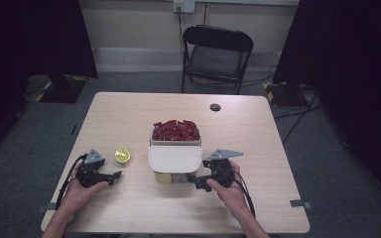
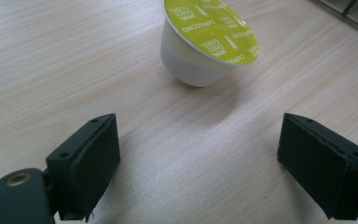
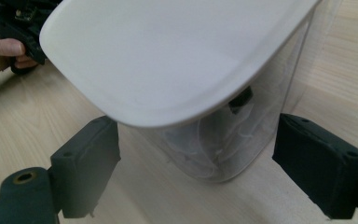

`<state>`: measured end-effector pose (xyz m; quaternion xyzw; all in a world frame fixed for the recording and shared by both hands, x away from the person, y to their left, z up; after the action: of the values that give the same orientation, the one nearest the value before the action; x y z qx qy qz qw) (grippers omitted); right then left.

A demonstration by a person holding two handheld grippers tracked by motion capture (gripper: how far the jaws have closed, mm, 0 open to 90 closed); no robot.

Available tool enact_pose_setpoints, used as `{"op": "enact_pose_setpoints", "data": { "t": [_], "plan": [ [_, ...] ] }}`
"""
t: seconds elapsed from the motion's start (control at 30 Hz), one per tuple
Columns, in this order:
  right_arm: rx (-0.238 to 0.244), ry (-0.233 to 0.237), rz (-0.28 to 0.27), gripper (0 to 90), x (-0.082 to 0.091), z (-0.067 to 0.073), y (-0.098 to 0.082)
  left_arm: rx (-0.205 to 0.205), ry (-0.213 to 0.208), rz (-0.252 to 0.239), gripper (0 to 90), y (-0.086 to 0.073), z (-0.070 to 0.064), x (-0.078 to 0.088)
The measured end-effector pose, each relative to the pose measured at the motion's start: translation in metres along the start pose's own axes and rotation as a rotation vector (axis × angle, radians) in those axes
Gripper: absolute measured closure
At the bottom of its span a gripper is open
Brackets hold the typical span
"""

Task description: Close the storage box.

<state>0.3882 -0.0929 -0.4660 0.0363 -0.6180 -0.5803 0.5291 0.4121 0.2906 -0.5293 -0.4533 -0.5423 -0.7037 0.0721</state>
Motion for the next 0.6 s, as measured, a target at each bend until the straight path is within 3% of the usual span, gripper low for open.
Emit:
{"op": "enact_pose_setpoints", "data": {
  "t": [0.1, 0.27, 0.43, 0.6],
  "plan": [
    [0.001, 0.000, 0.006, 14.0, 0.003, 0.000, -0.004, -0.001, 0.000, 0.000, 12.4, 0.000, 0.000, 0.000],
    [-0.009, -0.042, -0.020, 13.9, 0.020, -0.007, -0.004, 0.000, 0.000, 0.000, 12.4, 0.000, 0.000, 0.000],
    [-0.044, -0.062, -0.020, 13.9, 0.029, -0.021, -0.009, 0.001, 0.000, 0.000, 12.4, 0.000, 0.000, 0.000],
    [-0.088, -0.115, -0.033, 13.9, 0.043, -0.045, -0.013, 0.001, 0.001, 0.000, 12.4, 0.000, 0.000, 0.000]
  ]
}}
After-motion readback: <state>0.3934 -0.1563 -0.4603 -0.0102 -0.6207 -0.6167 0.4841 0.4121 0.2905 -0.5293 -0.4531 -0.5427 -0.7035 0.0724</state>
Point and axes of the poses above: each handheld gripper's, and its own axes: x roughly backward along the jaws, y roughly out of its top, z roughly to its left, the point moved 4 cm from there along -x, roughly forward along the jaws, and after that the axes turned 3 degrees about z, right-handed, at the moved point
